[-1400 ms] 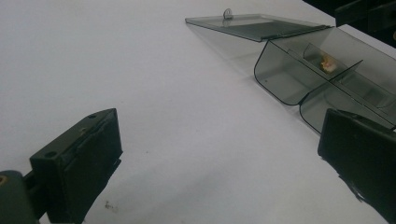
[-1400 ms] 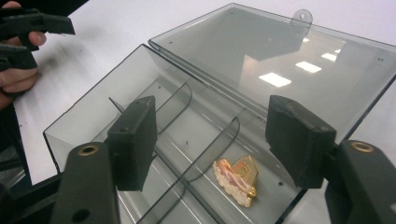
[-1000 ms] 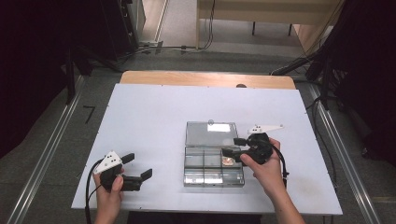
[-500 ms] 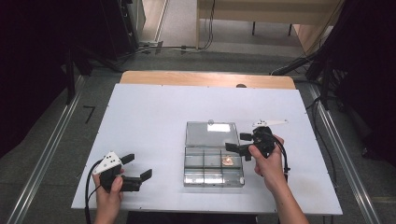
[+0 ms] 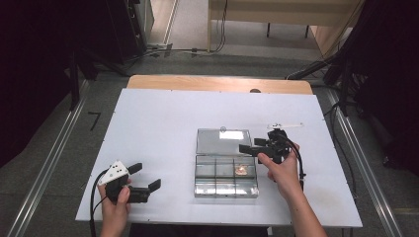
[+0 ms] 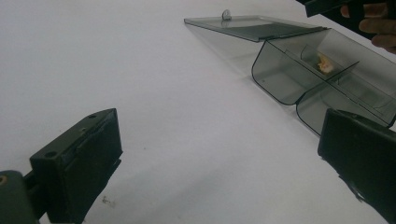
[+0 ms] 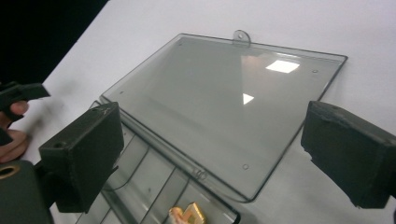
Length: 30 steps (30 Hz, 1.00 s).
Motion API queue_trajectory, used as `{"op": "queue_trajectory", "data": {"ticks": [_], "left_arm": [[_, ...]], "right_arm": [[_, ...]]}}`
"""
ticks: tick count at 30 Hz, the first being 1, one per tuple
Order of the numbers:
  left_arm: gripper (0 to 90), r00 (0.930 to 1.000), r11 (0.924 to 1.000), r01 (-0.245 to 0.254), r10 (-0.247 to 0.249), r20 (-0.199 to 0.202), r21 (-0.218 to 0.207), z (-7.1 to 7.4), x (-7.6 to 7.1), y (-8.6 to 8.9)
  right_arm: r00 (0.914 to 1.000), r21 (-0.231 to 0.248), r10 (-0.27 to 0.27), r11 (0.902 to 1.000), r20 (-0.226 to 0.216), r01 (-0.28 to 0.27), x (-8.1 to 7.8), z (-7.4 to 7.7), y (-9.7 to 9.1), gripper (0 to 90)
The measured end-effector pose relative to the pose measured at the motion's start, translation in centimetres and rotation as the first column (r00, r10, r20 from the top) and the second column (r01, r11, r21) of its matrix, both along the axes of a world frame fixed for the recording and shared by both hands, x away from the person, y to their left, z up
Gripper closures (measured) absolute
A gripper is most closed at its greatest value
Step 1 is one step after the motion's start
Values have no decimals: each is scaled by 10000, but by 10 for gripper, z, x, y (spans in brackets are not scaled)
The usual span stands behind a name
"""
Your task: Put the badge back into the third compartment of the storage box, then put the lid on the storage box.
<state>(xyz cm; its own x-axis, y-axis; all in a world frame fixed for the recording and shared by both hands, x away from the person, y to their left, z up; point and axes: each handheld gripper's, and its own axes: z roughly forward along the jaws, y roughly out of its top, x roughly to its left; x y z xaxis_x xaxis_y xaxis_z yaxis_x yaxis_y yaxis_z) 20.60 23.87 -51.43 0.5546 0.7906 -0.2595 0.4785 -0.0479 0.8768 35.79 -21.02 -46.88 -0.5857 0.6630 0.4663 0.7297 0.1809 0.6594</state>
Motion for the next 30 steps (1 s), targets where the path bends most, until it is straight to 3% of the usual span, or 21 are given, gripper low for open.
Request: {"op": "queue_trajectory", "data": {"ticks": [6,7,15,20,30], "left_arm": [[0,10000,10000,-1,1,10,-2,0,0,0],[0,10000,10000,13,-13,13,13,0,0,0],[0,10000,9999,-25,25,-42,-154,0,0,2],[0,9998,9995,-191,190,-37,-234,1,0,3],[0,9994,9990,-354,354,-34,-268,4,3,5]], "right_arm": [[9996,-413,-201,9990,-199,192,6,-8,6,70],[9994,-507,-260,9984,-212,249,7,-9,7,106],[9960,-540,-690,9964,-572,659,12,-16,5,174],[9951,-834,-720,9943,-682,662,14,-21,7,206],[9915,-490,-675,9968,-1111,624,17,-30,5,305]]}}
